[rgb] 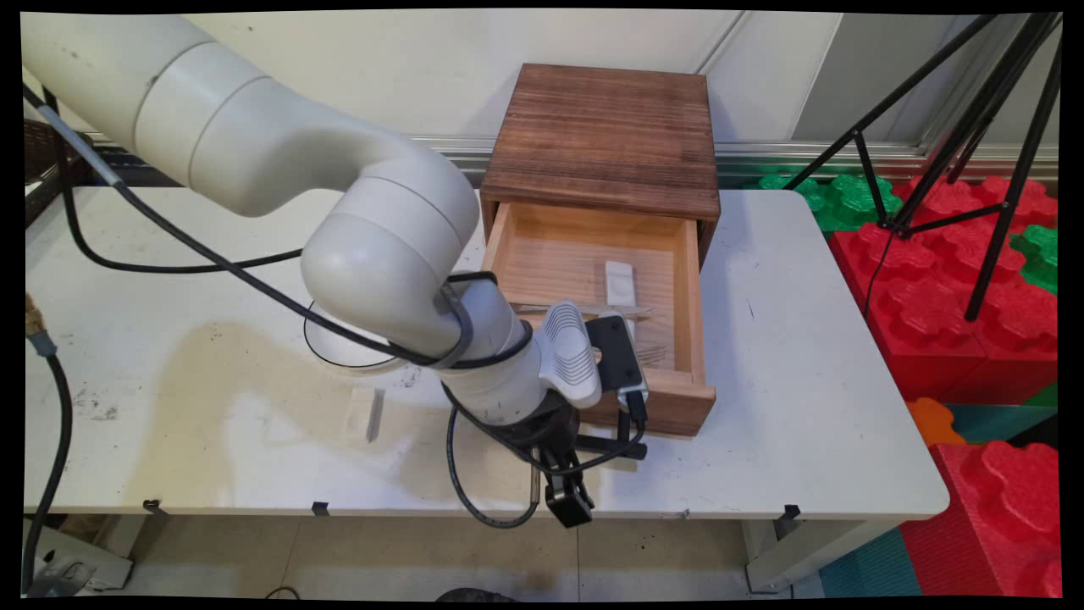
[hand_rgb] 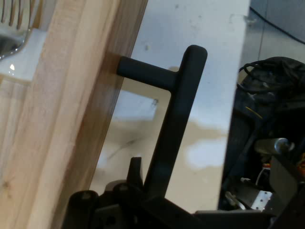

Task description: Open the drawer

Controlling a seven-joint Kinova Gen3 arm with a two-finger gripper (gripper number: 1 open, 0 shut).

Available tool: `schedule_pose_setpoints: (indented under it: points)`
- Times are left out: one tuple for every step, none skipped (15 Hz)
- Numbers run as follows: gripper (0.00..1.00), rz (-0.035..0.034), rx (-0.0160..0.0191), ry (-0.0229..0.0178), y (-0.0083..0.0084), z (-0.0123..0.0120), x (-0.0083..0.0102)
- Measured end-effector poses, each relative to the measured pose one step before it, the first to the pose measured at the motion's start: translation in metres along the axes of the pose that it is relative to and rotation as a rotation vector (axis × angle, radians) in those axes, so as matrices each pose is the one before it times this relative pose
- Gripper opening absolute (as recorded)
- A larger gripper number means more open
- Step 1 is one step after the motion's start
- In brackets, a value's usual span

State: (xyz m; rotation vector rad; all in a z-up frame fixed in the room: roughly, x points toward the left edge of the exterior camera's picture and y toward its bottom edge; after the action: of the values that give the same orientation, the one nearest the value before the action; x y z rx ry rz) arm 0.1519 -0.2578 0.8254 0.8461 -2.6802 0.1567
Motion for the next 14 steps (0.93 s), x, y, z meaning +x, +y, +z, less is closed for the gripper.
schedule_pose_setpoints:
  points:
    - [1.0, -0.00038, -0.00232, -0.0004, 0.00163, -0.00065, -0.00048]
    - [1.0, -0.00181, -0.00318, -0.00047, 0.00225, -0.00101, -0.00094]
    - [1.0, -0.00059, -0.00184, -0.00041, 0.00137, -0.0006, -0.00046]
    - [1.0, -0.00057, -0.00422, -0.00119, 0.00268, -0.00108, -0.00084]
    - [1.0, -0.00093, -0.00221, -0.00063, 0.00152, -0.00067, -0.00065]
    - [1.0, -0.00043, -0.00225, -0.00065, 0.00146, -0.00058, -0.00063]
    - [1.0, -0.00018, -0.00211, -0.00058, 0.00137, -0.00058, -0.00056]
    - [1.0, -0.00047, -0.00208, -0.00048, 0.00122, -0.00063, -0.00059]
    - [1.0, -0.00002, -0.002, -0.00013, 0.00112, -0.00057, -0.00046]
    - [1.0, -0.00032, -0.00146, -0.00009, 0.00095, -0.00065, -0.00054]
    - [1.0, 0.00064, -0.00148, 0.00026, 0.0012, -0.00084, -0.0006]
    - [1.0, 0.00055, -0.00017, 0.00044, 0.00068, -0.00066, -0.00051]
    - [1.0, 0.0, 0.00031, 0.00077, 0.00056, -0.00076, -0.00067]
    - [1.0, 0.00021, 0.0001, 0.00037, 0.00056, -0.00071, -0.00058]
